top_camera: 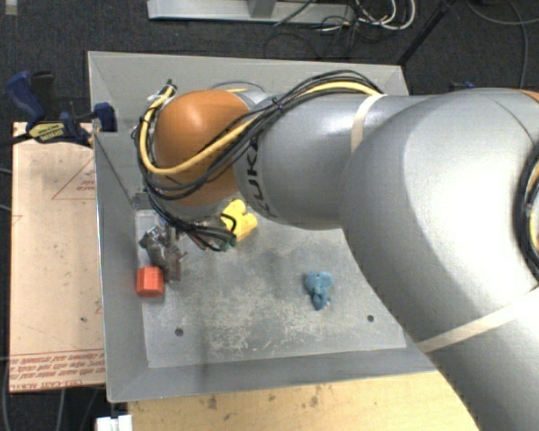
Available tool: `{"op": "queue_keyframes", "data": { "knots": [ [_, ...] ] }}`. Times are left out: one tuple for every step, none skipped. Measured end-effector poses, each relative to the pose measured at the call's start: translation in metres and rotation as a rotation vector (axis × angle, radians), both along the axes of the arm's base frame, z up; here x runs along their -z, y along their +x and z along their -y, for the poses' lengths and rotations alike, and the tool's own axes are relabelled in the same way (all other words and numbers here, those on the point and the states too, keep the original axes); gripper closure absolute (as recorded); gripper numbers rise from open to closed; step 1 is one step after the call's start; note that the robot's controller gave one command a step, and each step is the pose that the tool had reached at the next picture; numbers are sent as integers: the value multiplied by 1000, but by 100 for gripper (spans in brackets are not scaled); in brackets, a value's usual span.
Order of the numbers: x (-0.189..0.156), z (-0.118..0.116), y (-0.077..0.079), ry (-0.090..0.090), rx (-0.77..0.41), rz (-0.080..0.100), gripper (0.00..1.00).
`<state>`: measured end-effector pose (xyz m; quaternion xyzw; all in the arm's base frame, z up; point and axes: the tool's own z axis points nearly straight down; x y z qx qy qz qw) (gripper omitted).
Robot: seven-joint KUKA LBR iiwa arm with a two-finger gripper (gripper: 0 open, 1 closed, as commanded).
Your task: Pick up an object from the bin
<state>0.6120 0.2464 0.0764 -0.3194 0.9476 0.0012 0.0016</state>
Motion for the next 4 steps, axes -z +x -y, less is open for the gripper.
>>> {"op": "queue_keyframes", "data": {
  "knots": [
    [0,0,0,0,0,0,0],
    [1,-3,-71,-2,-21,-6,0],
    [0,-2,-69,0,-17,0,100],
    [7,35,-70,-2,65,-3,100]
  ]
}}
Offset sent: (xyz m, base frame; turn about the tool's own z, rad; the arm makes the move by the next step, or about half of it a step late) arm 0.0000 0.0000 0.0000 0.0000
